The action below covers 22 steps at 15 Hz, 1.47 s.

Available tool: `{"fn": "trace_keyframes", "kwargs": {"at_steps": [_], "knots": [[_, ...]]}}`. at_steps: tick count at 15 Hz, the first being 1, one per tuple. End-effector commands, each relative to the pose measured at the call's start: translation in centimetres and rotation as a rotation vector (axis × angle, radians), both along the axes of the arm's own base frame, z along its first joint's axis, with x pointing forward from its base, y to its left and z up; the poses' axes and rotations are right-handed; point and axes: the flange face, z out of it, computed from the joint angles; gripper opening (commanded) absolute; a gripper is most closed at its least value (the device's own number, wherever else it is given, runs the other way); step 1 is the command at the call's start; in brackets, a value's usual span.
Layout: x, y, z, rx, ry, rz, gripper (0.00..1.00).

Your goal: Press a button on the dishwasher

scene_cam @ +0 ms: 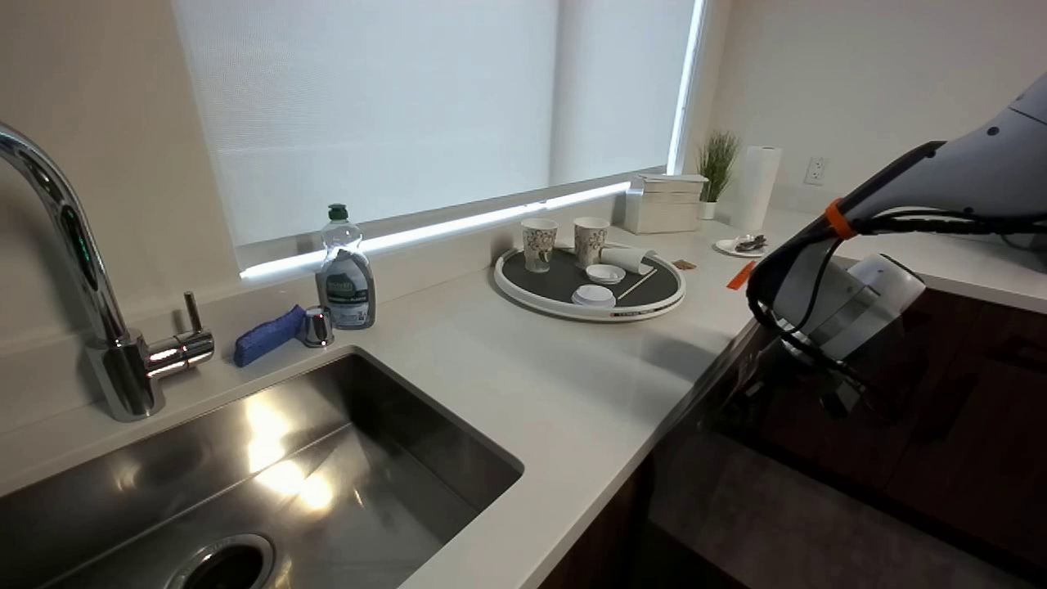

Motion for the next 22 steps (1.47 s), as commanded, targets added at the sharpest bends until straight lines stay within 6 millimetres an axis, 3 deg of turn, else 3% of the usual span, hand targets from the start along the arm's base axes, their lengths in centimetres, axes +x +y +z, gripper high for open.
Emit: {"fn": "trace_keyframes", "kwargs": {"at_steps": [1,14,22], "knots": [[-0.5,0.2,0.5,-0.011,-0.013,0.035,0.0],[0.4,0.9,0.5,0.026,-0.026,0.014,0.0],[1.2,0.8,0.5,0.131,-0.045,-0.102,0.0]]}}
